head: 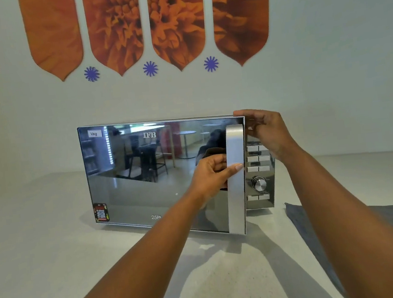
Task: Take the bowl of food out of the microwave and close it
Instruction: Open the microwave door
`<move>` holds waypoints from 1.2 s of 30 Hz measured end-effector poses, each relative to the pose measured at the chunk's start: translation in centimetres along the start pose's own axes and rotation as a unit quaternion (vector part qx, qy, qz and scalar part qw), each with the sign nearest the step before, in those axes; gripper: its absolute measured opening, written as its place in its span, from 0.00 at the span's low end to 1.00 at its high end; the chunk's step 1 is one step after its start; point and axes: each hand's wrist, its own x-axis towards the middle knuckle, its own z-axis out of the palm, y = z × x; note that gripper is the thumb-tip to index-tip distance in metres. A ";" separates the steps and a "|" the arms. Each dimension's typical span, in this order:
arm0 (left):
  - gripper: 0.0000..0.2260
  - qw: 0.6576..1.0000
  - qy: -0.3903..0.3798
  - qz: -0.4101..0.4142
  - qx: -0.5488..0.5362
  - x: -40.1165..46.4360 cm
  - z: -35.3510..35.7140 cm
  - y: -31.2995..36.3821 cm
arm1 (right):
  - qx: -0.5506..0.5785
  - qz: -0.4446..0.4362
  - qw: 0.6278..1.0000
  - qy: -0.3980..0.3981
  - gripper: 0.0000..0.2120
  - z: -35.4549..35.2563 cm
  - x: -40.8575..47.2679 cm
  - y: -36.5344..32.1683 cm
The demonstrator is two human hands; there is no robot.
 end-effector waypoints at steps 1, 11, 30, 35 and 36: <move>0.13 1.000 -0.011 -0.002 -0.007 -0.4 -0.3 0.1 | 0.017 0.000 1.000 -0.001 0.23 0.0 -0.3 -0.4; 0.09 0.993 -0.115 0.002 0.002 -4.7 -4.3 2.2 | 0.063 -0.038 0.995 -0.066 0.23 0.3 -2.8 -3.8; 0.11 0.947 -0.279 0.010 -0.159 -16.4 -17.2 5.9 | 0.117 -0.196 0.953 -0.198 0.31 10.4 -8.3 -15.3; 0.10 0.934 -0.301 0.007 -0.192 -19.9 -21.6 6.7 | 0.129 -0.225 0.942 -0.212 0.20 14.8 -9.6 -18.1; 0.10 0.934 -0.299 0.011 -0.196 -20.5 -22.5 6.8 | 0.131 -0.229 0.941 -0.213 0.20 15.7 -9.9 -18.5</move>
